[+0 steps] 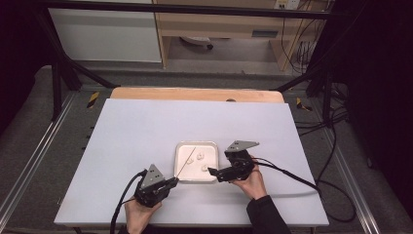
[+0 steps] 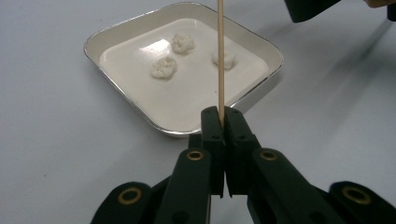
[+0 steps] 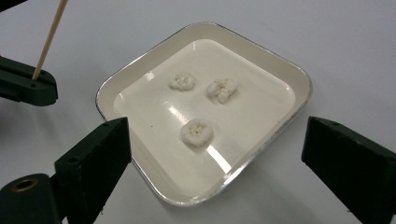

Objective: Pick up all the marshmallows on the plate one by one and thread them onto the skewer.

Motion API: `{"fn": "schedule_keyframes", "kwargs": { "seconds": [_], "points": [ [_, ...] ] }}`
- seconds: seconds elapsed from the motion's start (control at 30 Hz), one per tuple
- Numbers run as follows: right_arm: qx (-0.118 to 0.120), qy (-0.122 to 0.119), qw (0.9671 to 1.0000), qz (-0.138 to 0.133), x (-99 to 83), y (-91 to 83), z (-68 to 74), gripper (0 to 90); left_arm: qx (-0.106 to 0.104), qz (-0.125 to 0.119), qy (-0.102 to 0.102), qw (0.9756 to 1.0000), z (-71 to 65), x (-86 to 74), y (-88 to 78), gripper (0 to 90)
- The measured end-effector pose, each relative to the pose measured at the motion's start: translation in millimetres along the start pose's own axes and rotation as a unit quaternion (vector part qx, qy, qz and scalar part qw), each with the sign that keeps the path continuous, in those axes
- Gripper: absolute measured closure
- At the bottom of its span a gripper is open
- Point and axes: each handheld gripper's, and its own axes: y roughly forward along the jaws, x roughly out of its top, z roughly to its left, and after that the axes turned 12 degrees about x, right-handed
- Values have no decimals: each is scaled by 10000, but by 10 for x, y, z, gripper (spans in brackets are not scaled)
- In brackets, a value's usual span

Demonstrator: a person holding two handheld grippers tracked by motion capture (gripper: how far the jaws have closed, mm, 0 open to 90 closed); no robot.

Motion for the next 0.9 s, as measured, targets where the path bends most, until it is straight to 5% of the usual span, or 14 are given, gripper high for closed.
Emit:
{"fn": "schedule_keyframes", "kwargs": {
  "seconds": [0.33,0.5,0.9],
  "points": [
    [179,-12,9998,111,22,318,-68,314,21,-11,9,10000,-11,-35,3,878],
    [221,-266,9991,238,-50,424,-74,460,6,-9,3,10000,-39,-53,33,878],
    [242,-514,9978,348,-108,497,-82,643,-41,-40,6,10000,-79,-50,56,877]
  ]
}}
